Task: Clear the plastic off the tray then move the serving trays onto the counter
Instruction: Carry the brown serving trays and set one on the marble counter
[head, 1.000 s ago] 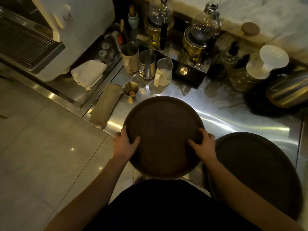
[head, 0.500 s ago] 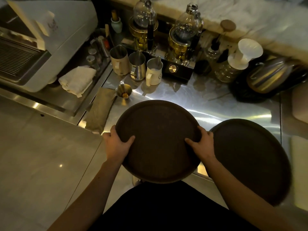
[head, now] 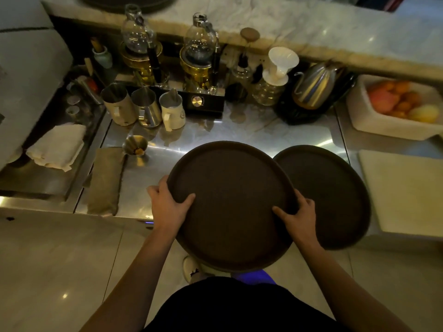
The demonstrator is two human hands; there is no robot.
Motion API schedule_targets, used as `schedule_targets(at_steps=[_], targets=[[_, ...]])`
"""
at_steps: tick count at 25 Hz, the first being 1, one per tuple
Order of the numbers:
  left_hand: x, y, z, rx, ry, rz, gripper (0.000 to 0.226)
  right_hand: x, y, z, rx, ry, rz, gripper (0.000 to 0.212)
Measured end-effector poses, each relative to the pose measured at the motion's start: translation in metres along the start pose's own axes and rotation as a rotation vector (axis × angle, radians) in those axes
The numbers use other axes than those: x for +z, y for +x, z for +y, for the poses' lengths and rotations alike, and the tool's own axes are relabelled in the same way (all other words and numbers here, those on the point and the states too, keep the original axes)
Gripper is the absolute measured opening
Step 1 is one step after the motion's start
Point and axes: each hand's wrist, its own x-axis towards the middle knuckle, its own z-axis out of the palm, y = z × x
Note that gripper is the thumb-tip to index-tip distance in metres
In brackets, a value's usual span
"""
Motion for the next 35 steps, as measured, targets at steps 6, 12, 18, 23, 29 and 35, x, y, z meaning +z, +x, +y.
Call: schedule_targets(at_steps=[6,12,18,23,29,35], targets=[[0.044,-0.029,0.047,0.098,-0.023,-0.070,0.082,-0.054,0.007,0.045,0.024,0.055,0.082,0.085],[0.115,-0.076,0.105,0.138,-0.004,-0.074,0.083,-0.125,0.040,0.106,0.046,0.065,0.094,0.088],[0.179,-0.118,0.140,0.111,0.006,-0.060,0.085,-0.192,0.074,0.154,-0.045,0.079,0.071,0.079],[0.204,-0.124,0.151,0.073,0.016,-0.062,0.086,-0.214,0.100,0.168,-0.076,0.038,0.046,0.080],[0.215,-0.091,0.149,0.089,0.037,-0.090,0.081,-0.199,0.127,0.163,-0.042,-0.031,0.047,0.082],[0.227,-0.042,0.140,0.085,0.070,-0.167,0.078,-0.177,0.148,0.149,0.031,-0.058,0.032,0.074]])
